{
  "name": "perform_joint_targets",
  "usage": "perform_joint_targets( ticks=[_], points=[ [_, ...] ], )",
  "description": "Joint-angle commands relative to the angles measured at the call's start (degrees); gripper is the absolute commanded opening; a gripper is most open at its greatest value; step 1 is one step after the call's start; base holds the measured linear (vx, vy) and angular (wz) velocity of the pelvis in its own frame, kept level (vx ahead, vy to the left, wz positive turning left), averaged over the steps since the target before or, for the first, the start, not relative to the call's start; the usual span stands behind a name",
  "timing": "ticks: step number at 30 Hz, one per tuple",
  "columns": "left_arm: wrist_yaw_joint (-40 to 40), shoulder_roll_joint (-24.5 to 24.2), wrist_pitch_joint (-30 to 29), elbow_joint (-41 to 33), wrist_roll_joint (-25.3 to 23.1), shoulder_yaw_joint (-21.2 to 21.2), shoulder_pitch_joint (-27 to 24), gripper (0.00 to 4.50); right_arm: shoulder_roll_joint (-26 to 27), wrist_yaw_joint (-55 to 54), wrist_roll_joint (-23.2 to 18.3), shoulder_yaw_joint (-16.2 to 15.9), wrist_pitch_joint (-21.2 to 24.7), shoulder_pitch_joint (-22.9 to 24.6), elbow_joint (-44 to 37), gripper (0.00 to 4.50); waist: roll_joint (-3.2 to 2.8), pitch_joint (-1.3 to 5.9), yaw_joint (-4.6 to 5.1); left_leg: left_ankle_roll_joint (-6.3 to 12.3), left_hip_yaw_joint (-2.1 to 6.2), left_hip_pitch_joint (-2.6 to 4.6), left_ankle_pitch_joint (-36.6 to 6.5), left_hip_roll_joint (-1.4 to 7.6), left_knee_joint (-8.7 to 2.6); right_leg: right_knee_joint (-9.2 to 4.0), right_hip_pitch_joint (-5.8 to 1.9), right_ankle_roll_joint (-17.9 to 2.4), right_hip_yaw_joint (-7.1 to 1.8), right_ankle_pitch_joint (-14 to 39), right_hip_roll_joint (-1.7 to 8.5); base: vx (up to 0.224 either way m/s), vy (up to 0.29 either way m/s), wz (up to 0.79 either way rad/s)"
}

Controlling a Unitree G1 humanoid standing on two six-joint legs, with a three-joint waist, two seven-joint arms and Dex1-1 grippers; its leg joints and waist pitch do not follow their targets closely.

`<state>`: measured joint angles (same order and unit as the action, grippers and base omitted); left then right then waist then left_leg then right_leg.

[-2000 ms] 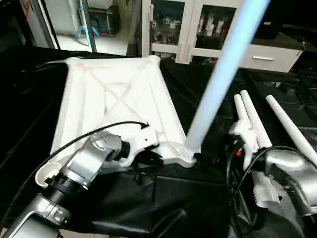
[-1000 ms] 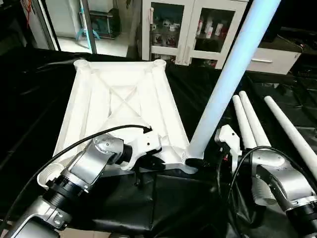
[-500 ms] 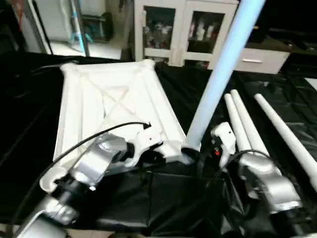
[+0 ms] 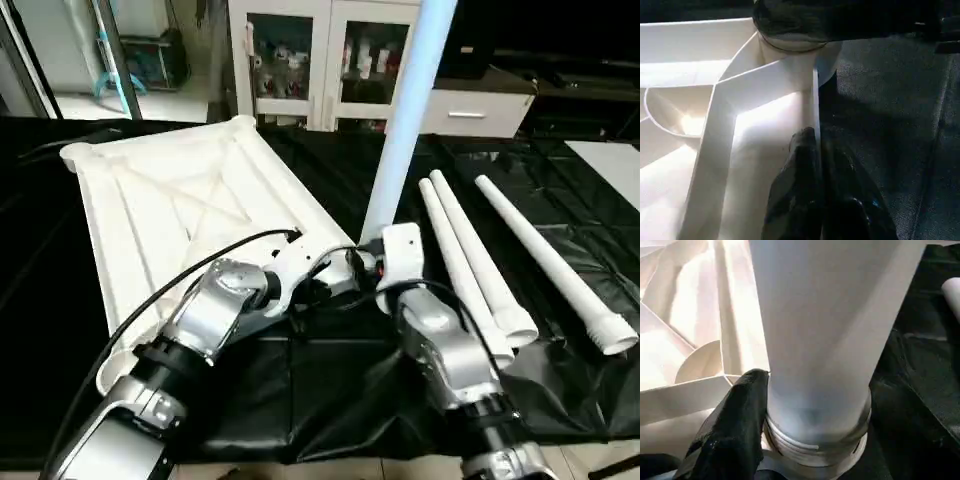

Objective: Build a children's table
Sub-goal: Rotate leg to tighten

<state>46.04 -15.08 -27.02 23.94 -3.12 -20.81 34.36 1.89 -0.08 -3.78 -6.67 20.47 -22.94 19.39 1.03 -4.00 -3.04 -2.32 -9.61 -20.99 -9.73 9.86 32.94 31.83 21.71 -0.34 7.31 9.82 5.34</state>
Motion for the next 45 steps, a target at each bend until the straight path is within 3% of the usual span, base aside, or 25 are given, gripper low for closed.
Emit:
perform_joint_targets(
  ticks=[1,2,3,4,5,6,7,8,9,10,11,13,15,17,19,22,24,25,26,31,36,39,41,43,45],
  points=[
    [2.25,0.51,1.97,-2.06,1.28,-0.04,0.72,0.00,-1.29,-2.04,1.26,3.56,0.93,0.92,3.64,2.67,-1.54,2.62,-0.20,-7.35,1.80,0.41,-47.87,4.95,-9.44,-0.42,-2.40,-3.13,-2.21,29.60,2.14,0.000,0.000,0.00],
    [2.83,0.35,2.32,-2.08,1.38,-0.29,0.57,0.00,-1.09,-0.19,0.13,3.60,0.13,0.83,3.18,2.67,-1.69,2.61,-1.23,-7.75,0.04,0.25,-48.70,4.82,-10.88,1.90,-1.95,-4.50,-2.77,26.63,1.23,0.000,0.000,0.00],
    [3.32,0.15,2.23,-2.26,1.40,-0.56,0.44,0.00,-1.19,1.09,-0.32,3.40,-0.58,0.84,2.36,2.67,-0.62,2.53,-1.05,-7.07,-0.69,0.62,-47.47,4.31,-10.75,1.22,-1.34,-4.06,-3.11,28.45,0.91,0.000,0.000,0.00],
    [3.53,0.04,2.23,-2.38,1.35,-0.71,0.40,0.00,-1.49,2.10,-0.44,3.10,-1.00,0.82,1.67,2.67,-0.03,2.62,-1.39,-6.85,-0.81,2.54,-44.13,3.11,-8.04,-1.84,0.62,-3.37,-3.71,34.91,2.07,-0.028,-0.064,0.14],
    [4.01,-0.16,2.29,-2.63,1.37,-0.84,0.28,0.00,-2.57,4.13,-0.45,2.21,-1.43,0.93,-0.68,2.67,2.04,2.85,-1.72,-1.09,0.51,4.59,-19.58,0.51,2.11,-9.32,2.64,-0.09,-6.22,52.87,9.52,0.062,-0.026,-0.26],
    [4.16,-0.21,2.31,-2.68,1.39,-0.86,0.25,0.00,-2.79,4.30,-0.42,2.14,-1.41,0.99,-1.18,2.67,1.15,2.67,-2.27,0.24,1.48,1.06,-13.19,1.15,0.58,-7.57,-1.42,-0.03,-6.47,50.94,10.30,0.062,-0.026,-0.26],
    [4.60,-0.39,2.49,-2.77,1.44,-0.97,0.18,0.00,-3.37,4.91,-0.70,2.18,-1.09,1.19,-2.50,3.02,-0.42,3.70,-3.21,-0.97,2.09,-0.45,-10.05,2.83,-3.45,-5.16,-2.82,-0.31,-4.41,39.45,6.72,0.091,0.032,-0.36],
    [5.02,-0.64,2.74,-2.89,1.40,-1.16,0.09,0.00,-3.93,5.93,-1.39,2.41,-0.53,1.41,-3.72,3.37,-0.89,3.96,-2.80,-2.08,2.15,0.66,-12.56,3.58,-4.05,-4.17,-1.61,-1.36,-3.77,31.34,4.91,0.000,0.000,0.00],
    [5.41,-0.89,3.02,-2.97,1.35,-1.36,0.03,0.00,-4.47,6.79,-2.18,2.64,0.09,1.59,-4.84,3.39,-1.45,3.90,-2.16,-4.12,2.35,1.49,-18.65,4.07,-4.62,-2.85,-1.01,-4.45,-3.78,19.01,3.66,0.000,0.000,0.00],
    [6.04,-1.31,3.27,-3.23,1.30,-1.65,-0.09,0.00,-6.00,8.93,-3.15,2.68,1.05,2.08,-6.90,3.46,-1.00,3.73,-1.63,-4.76,2.12,1.80,-23.48,3.81,-4.97,-2.42,-1.00,-7.07,-3.98,14.79,3.17,0.000,0.000,0.00],
    [6.68,-1.66,3.49,-3.42,1.38,-1.82,-0.18,0.00,-7.40,11.43,-4.58,2.83,2.31,2.61,-8.84,3.46,-0.64,3.56,-1.90,-4.23,1.63,2.54,-26.83,3.33,-4.70,-3.04,-0.61,-7.62,-4.18,18.05,3.36,0.000,0.000,0.00],
    [7.85,-2.30,3.61,-3.74,1.72,-1.94,-0.44,0.00,-10.24,16.58,-7.00,3.11,3.85,3.80,-11.91,3.70,-0.88,3.34,-2.28,-3.04,0.75,3.58,-28.40,2.72,-3.95,-4.26,0.63,-7.36,-4.76,25.09,3.79,0.009,-0.009,0.12],
    [8.76,-2.76,3.69,-3.82,1.73,-2.15,-0.59,0.00,-13.75,22.56,-8.45,2.43,3.91,4.90,-14.17,3.81,-0.72,3.55,-2.49,-1.97,0.74,2.95,-25.84,2.85,-4.04,-4.35,-0.10,-6.34,-4.97,27.08,3.99,0.000,0.000,0.00],
    [9.66,-3.10,3.79,-3.97,1.60,-2.56,-0.72,0.00,-17.15,27.99,-9.81,2.13,3.74,5.73,-15.64,3.92,-0.85,3.78,-2.77,-1.70,0.90,1.85,-21.84,3.24,-4.38,-3.53,-0.78,-6.66,-5.08,22.75,3.94,0.000,0.000,0.00],
    [10.04,-3.22,3.73,-4.16,1.62,-2.74,-0.76,0.00,-18.59,30.03,-10.05,1.97,3.34,5.97,-15.92,4.23,-0.73,3.96,-2.96,-1.48,0.86,1.66,-20.38,3.37,-4.33,-3.11,-0.97,-7.76,-5.13,19.97,3.92,0.000,0.000,0.00],
    [13.94,-4.61,4.01,-6.10,2.37,-3.99,-1.33,0.00,-26.78,42.83,-11.79,-0.61,2.61,7.69,-16.78,4.24,-0.64,4.13,-3.39,-0.61,0.55,1.72,-18.85,3.24,-3.90,-3.07,-1.15,-9.18,-5.14,19.27,4.01,0.000,0.000,0.00],
    [16.62,-5.53,3.71,-7.43,3.14,-4.69,-1.88,0.00,-28.96,46.74,-12.26,-1.58,2.41,8.42,-16.99,4.24,-0.79,4.21,-3.80,0.18,0.37,1.71,-17.10,3.37,-3.76,-2.88,-1.14,-10.04,-5.33,17.36,4.09,0.000,0.000,0.00],
    [16.72,-5.57,3.71,-7.48,3.17,-4.72,-1.90,0.00,-29.03,46.87,-12.27,-1.62,2.39,8.44,-17.00,4.24,-0.57,4.31,-3.70,0.70,0.43,1.16,-15.35,3.33,-3.73,-2.58,-1.59,-10.69,-5.22,15.61,4.01,0.000,0.000,0.00],
    [18.59,-6.36,3.49,-8.52,3.65,-5.37,-2.45,0.00,-30.28,49.01,-12.25,-2.27,1.93,9.00,-17.08,4.24,-0.99,4.41,-3.81,1.07,0.46,1.02,-13.99,3.30,-3.66,-2.37,-1.63,-11.18,-5.12,14.36,4.00,0.000,0.000,0.00],
    [20.91,-7.57,2.59,-10.08,3.52,-6.80,-3.04,0.00,-31.02,51.72,-12.00,-2.34,-0.07,8.43,-14.83,4.24,-1.06,4.49,-3.81,1.41,0.51,1.01,-13.50,3.52,-3.60,-2.12,-1.60,-12.35,-4.98,13.76,3.84,0.000,0.000,0.00],
    [21.23,-8.19,2.25,-11.23,3.58,-6.97,-3.55,0.00,-30.07,52.67,-12.85,-2.10,-1.00,7.76,-13.96,4.24,-1.12,4.44,-3.82,0.32,0.51,1.31,-16.36,3.53,-3.68,-2.56,-1.37,-11.67,-4.97,17.02,3.91,0.000,0.000,0.00],
    [21.18,-8.33,2.29,-11.24,3.55,-6.76,-3.49,0.00,-29.50,52.91,-12.29,-2.44,-1.78,7.40,-12.98,4.24,-1.37,4.43,-3.93,0.20,0.55,1.26,-16.12,3.52,-3.66,-2.58,-1.32,-11.28,-4.97,17.54,3.94,0.000,0.000,0.00],
    [21.14,-8.32,2.35,-10.92,3.53,-6.68,-3.29,0.00,-29.41,52.93,-11.92,-2.75,-2.26,7.30,-12.50,4.24,-1.23,4.52,-3.82,0.12,0.63,1.00,-15.79,3.47,-3.66,-2.56,-1.52,-10.91,-4.88,17.62,3.95,0.000,0.000,0.00],
    [21.08,-8.32,2.35,-10.88,3.41,-6.72,-3.24,0.00,-29.42,53.49,-12.03,-2.85,-2.35,7.44,-12.45,3.88,-1.10,4.53,-3.79,0.21,0.69,0.84,-15.66,3.45,-3.65,-2.50,-1.61,-10.82,-4.84,17.68,3.98,0.000,0.000,0.00],
    [21.09,-8.42,2.23,-11.05,3.38,-6.79,-3.26,0.00,-29.36,53.85,-12.15,-2.86,-2.51,7.49,-12.28,3.85,-1.19,4.59,-3.79,0.37,0.71,0.78,-15.16,3.46,-3.61,-2.41,-1.62,-10.84,-4.85,17.22,4.00,0.000,0.000,0.00]
  ],
)
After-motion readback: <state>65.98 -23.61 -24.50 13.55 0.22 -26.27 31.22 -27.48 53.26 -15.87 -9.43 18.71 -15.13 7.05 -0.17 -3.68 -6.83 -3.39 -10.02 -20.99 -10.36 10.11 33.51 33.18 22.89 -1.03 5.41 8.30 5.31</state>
